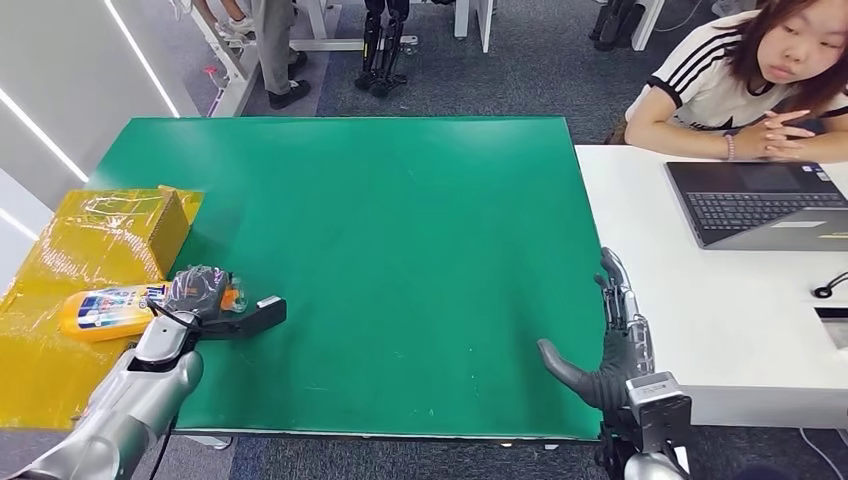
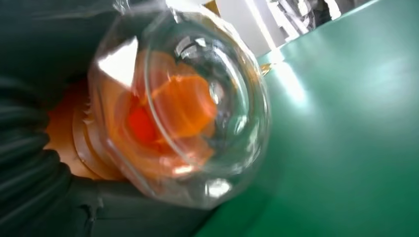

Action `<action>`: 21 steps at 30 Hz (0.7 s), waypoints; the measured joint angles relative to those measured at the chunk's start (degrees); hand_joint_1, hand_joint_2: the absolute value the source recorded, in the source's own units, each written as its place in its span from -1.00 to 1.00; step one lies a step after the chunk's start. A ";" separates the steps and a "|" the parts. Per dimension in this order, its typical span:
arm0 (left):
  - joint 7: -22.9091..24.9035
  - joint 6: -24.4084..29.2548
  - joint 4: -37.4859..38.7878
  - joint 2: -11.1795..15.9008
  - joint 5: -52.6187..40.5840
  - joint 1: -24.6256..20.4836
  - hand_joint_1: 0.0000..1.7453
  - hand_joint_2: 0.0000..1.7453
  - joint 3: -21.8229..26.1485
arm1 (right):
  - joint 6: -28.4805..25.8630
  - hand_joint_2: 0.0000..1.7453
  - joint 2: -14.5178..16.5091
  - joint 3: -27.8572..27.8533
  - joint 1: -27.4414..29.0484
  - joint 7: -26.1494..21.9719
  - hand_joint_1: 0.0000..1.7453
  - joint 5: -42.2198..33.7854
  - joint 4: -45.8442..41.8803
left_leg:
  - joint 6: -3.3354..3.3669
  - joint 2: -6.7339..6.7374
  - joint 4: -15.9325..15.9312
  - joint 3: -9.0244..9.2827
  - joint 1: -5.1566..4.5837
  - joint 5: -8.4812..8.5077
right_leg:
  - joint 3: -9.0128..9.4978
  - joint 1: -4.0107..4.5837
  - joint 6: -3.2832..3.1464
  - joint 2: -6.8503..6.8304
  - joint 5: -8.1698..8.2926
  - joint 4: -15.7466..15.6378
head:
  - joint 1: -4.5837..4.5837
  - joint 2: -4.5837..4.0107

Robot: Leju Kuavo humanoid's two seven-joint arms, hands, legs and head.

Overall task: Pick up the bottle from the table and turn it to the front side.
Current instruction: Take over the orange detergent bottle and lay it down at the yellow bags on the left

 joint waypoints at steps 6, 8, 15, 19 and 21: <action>1.13 -0.40 3.51 0.24 -0.40 -1.49 -1.00 1.00 0.56 | -0.13 1.00 -0.10 0.13 -0.01 0.53 -1.00 -0.14 -0.02 | 0.00 0.01 -0.02 0.10 0.00 0.00 | 0.10 0.00 0.00 0.01 0.00 0.01 | 0.01 -0.01; 0.79 0.04 4.08 0.42 -0.31 -1.60 -1.00 1.00 0.95 | -0.08 1.00 -0.11 0.25 -0.03 0.77 -1.00 -0.12 -0.02 | 0.00 0.01 -0.02 0.13 0.01 0.00 | 0.13 0.00 0.00 0.00 0.00 0.02 | 0.00 -0.01; -2.24 2.03 5.00 0.58 1.02 -2.00 -1.00 1.00 2.21 | 0.40 1.00 -0.34 0.36 -0.15 0.98 -1.00 -0.14 -0.02 | -0.01 0.00 -0.04 0.22 0.00 0.01 | 0.21 0.00 -0.01 0.00 0.00 0.03 | 0.00 0.00; -8.02 2.24 4.96 -0.18 6.04 -2.00 -1.00 1.00 3.98 | 0.43 1.00 -0.43 0.40 -0.19 1.18 -1.00 -0.15 -0.01 | -0.03 -0.06 -0.04 0.24 -0.01 0.02 | 0.23 -0.01 0.00 -0.08 0.00 0.03 | 0.00 -0.01; -12.14 0.91 4.54 -1.27 11.03 -1.78 -1.00 1.00 5.37 | 0.40 1.00 -0.43 0.43 -0.13 1.22 -1.00 -0.10 0.00 | -0.03 -0.17 -0.03 0.23 -0.02 0.03 | 0.26 -0.01 0.01 -0.21 -0.01 0.02 | 0.01 0.00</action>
